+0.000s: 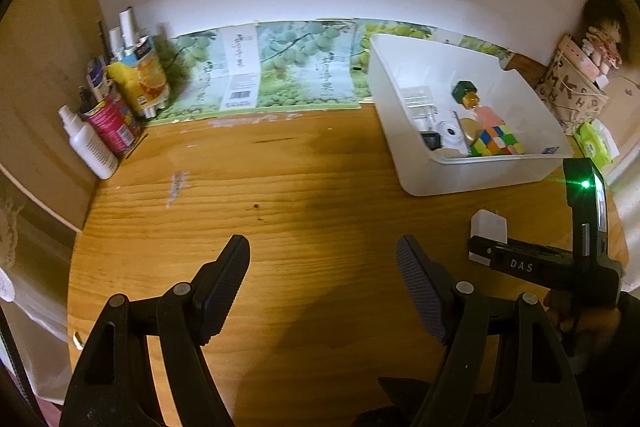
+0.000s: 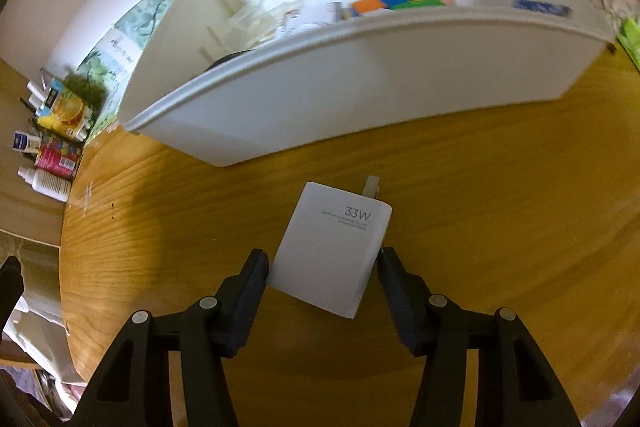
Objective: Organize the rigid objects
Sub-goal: 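Close the right gripper on the white charger and lift it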
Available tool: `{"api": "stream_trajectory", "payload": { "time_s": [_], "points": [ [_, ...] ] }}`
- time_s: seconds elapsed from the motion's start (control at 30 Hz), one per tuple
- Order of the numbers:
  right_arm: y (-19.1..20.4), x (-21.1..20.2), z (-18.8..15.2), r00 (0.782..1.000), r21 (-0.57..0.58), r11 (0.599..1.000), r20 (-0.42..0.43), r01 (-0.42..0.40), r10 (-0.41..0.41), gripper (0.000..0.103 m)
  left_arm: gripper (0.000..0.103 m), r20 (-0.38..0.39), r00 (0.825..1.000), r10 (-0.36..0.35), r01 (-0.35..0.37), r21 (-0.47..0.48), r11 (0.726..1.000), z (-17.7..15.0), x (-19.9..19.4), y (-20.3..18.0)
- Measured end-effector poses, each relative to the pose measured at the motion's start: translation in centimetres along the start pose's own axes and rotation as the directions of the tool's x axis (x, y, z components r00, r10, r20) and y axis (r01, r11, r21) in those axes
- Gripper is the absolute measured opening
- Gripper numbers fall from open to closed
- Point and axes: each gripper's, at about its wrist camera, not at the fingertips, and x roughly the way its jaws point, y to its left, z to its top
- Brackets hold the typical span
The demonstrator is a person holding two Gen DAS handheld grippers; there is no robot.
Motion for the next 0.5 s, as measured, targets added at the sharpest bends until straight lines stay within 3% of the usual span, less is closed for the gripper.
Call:
{"api": "stream_trajectory", "payload": {
  "time_s": [0.5],
  "points": [
    [-7.1, -4.0, -1.3, 0.997, 0.118, 0.99, 0.033, 0.071, -0.076, 0.054, 0.079, 0.004, 0.995, -0.104, 0.103, 0.06, 0.993, 1.4, 0.6, -4.4]
  ]
}}
